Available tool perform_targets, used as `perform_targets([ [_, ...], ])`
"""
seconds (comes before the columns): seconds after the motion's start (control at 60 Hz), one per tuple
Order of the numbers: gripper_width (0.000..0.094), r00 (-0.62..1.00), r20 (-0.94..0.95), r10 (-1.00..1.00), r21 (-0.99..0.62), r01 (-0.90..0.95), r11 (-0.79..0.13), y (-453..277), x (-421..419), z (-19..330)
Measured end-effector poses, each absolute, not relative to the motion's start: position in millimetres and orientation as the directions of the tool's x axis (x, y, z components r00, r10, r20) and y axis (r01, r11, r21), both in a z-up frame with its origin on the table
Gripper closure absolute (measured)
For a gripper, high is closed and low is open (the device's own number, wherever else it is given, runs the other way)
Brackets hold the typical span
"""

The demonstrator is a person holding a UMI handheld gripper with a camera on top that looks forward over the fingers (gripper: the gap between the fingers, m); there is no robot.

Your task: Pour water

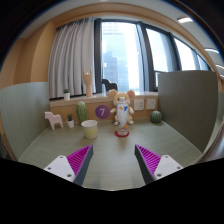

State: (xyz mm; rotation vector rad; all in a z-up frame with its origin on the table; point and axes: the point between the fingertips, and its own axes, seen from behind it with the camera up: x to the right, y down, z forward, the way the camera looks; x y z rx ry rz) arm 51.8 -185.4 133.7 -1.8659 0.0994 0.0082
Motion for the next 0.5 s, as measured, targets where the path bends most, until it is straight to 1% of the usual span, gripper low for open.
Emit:
perform_targets([
  [0.117,0.0083,0.996,-0.076,-0.042,-0.957,-0.085,-0.277,-205,45,151],
  [0.3,0.0082,0.998,-0.047,-0.037,-0.971,-0.054,-0.234,-224,45,180],
  [0.5,0.0083,0.999,-0.030,-0.039,-0.974,-0.038,-0.225,-234,43,188],
])
